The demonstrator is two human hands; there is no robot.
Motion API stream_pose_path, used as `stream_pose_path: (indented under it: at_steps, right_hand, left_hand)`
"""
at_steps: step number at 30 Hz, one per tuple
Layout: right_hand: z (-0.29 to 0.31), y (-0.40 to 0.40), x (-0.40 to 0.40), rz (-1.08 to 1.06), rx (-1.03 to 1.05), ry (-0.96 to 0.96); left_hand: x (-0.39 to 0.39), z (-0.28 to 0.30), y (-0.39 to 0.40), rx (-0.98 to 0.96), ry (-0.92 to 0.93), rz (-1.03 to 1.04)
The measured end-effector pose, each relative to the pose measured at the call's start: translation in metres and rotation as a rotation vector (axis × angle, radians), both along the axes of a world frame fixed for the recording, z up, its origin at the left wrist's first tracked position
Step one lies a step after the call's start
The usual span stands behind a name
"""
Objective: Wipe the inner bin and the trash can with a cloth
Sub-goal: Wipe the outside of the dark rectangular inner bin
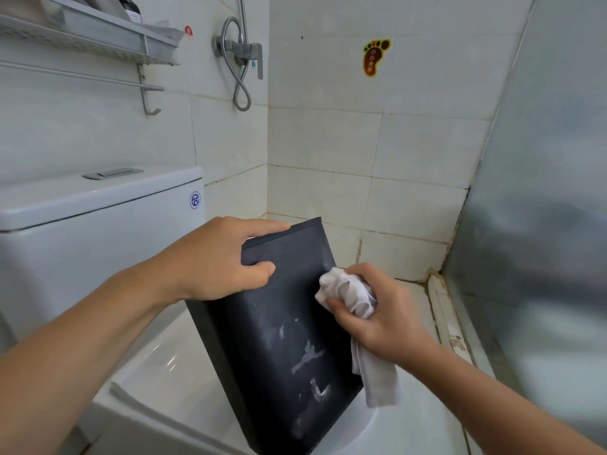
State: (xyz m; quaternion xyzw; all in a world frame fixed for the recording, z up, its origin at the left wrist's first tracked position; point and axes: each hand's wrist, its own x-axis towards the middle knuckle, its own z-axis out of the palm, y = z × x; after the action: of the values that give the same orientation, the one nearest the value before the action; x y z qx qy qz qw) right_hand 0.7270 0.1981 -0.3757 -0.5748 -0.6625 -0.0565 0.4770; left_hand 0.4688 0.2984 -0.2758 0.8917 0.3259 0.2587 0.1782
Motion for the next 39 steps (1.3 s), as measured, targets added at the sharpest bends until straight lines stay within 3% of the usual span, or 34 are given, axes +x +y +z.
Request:
stream_pose_path:
  at_steps: [6,12,15,23,29,34,39]
  right_hand:
    - [0.040,0.045,-0.006,-0.069,0.143,0.092]
    - [-0.008,0.005,-0.010,0.028,0.094,-0.081]
    - [-0.017,-0.009,-0.009,0.053,0.039,-0.065]
    - [0.039,0.047,-0.009,-0.151,0.087,0.068]
    - [-0.007,0.008,-0.014,-0.003,0.053,-0.110]
    - [0.018,0.027,-0.011,-0.105,0.058,-0.069]
    - [0.039,0.050,-0.011,-0.167,0.045,0.090]
  left_hand:
    - [0.002,-0.001,0.000,0.033,-0.007,-0.010]
    - [-0.002,0.000,0.002,0.024,-0.020,-0.041]
    - [-0.001,-0.002,0.003,0.018,-0.026,-0.039]
    - [0.000,-0.003,0.004,0.045,-0.007,-0.017]
    - [-0.001,-0.003,0.007,0.027,-0.012,-0.010]
    - [0.000,-0.004,0.005,0.017,-0.023,-0.019]
    - [0.003,-0.002,0.004,0.042,0.000,-0.005]
